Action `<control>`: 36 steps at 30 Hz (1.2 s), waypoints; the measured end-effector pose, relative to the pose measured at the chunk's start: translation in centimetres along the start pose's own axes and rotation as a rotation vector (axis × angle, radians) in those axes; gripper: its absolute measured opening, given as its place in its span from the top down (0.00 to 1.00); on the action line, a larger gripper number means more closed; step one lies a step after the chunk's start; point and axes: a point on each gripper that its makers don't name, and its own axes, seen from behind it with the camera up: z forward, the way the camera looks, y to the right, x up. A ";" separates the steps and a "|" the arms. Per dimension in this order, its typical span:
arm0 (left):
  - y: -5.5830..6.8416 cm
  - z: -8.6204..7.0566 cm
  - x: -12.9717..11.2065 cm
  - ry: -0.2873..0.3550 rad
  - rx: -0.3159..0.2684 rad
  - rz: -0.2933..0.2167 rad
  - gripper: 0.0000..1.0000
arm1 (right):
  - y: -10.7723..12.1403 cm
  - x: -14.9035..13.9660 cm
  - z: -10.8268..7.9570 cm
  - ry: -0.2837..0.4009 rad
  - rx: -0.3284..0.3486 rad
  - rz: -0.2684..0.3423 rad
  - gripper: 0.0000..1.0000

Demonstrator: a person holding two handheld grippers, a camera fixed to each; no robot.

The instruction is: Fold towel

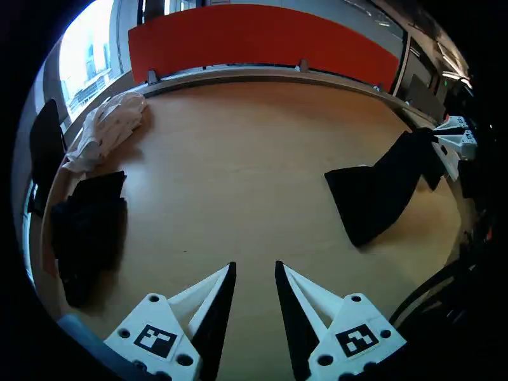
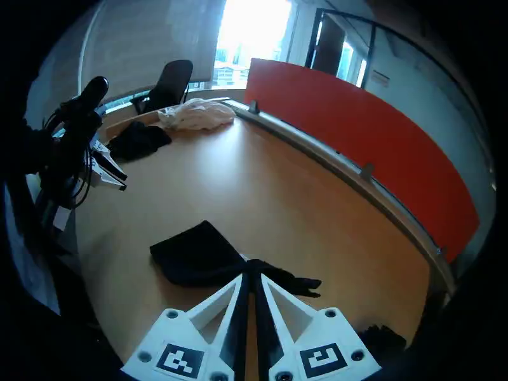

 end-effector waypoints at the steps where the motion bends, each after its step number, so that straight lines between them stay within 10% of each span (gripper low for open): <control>1: 0.0 0.0 0.0 0.000 0.001 -0.001 0.56 | -0.2 0.0 0.1 0.000 0.006 -0.003 0.94; 36: -2.6 -2.5 -0.7 0.015 0.040 -0.059 0.56 | -9.8 0.7 7.8 -0.047 0.257 -0.109 0.94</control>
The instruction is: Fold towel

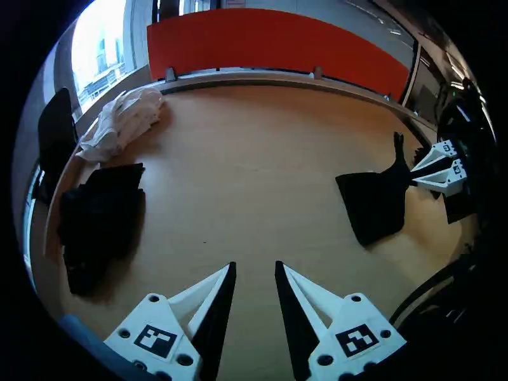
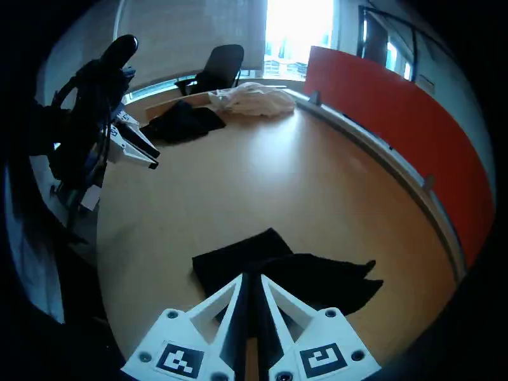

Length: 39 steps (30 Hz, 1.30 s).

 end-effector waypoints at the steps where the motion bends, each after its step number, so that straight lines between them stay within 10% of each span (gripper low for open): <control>1: -0.2 -0.2 0.0 0.001 0.004 -0.004 0.56 | -0.3 0.0 0.4 -0.004 0.013 -0.009 0.94; 11: -2.2 -1.4 -0.8 0.005 0.042 -0.046 0.56 | -1.9 -0.2 3.5 -0.049 0.087 -0.060 0.94; 39: -2.5 -1.3 -0.9 0.002 0.044 -0.048 0.56 | -3.3 -1.5 3.2 -0.070 0.135 -0.049 0.93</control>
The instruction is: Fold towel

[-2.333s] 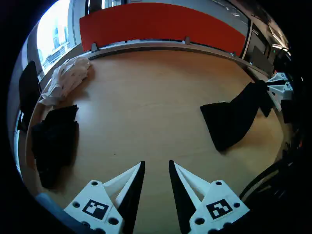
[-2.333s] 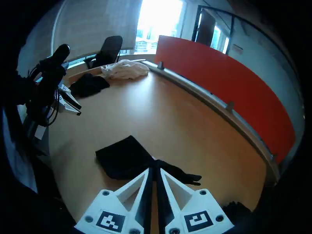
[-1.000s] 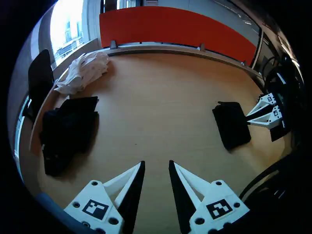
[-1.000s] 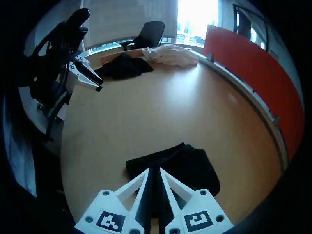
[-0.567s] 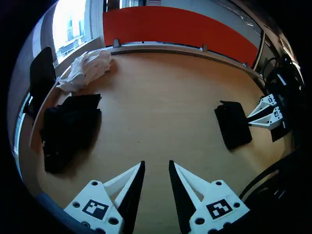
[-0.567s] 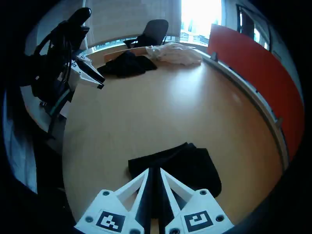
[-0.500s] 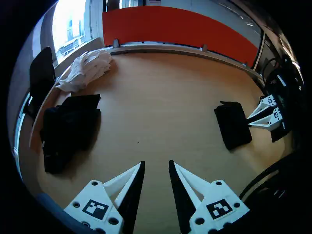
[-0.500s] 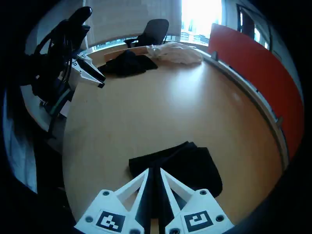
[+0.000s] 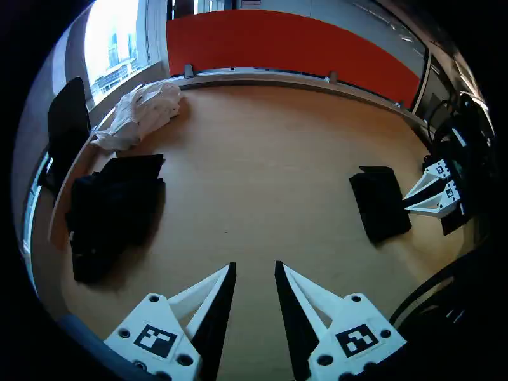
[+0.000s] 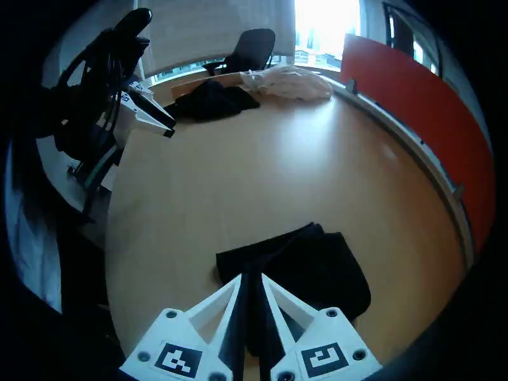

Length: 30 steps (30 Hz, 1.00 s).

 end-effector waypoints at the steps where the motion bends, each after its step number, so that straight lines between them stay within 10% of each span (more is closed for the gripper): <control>1: 0.0 0.0 0.0 0.000 0.000 -0.001 0.56 | 0.0 0.0 0.0 0.000 0.002 0.001 0.92; 5: 0.1 0.0 0.0 0.000 0.000 -0.002 0.56 | -0.2 -0.2 0.0 -0.003 0.010 0.003 0.86; 15: 0.3 -0.1 0.1 0.005 -0.004 -0.003 0.56 | -0.8 -0.7 -0.3 -0.008 0.016 0.010 0.28; 30: 0.2 -0.4 0.1 0.013 0.001 0.005 0.56 | -0.5 -3.4 -0.8 -0.035 -0.044 0.079 0.22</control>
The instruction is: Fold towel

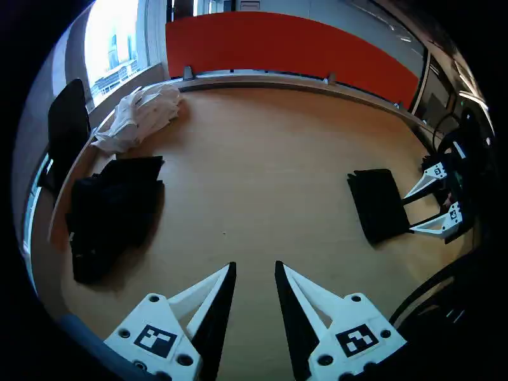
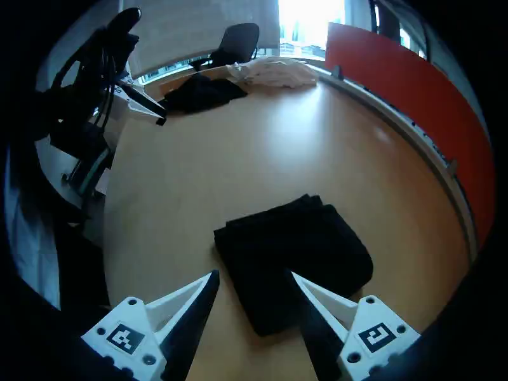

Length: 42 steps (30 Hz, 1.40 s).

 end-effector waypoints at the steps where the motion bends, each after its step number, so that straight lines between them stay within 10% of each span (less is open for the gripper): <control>1: 0.0 0.0 0.0 0.002 0.001 0.002 0.56 | 0.0 -0.3 -0.1 -0.004 -0.003 0.004 0.22; 27: 0.4 -0.1 0.4 0.022 -0.008 -0.004 0.64 | 0.0 -7.1 -1.4 -0.085 -0.085 0.119 0.22; 42: 0.4 -0.3 -0.2 0.018 0.000 0.009 0.47 | 0.2 -7.7 -1.0 -0.090 -0.102 0.137 0.22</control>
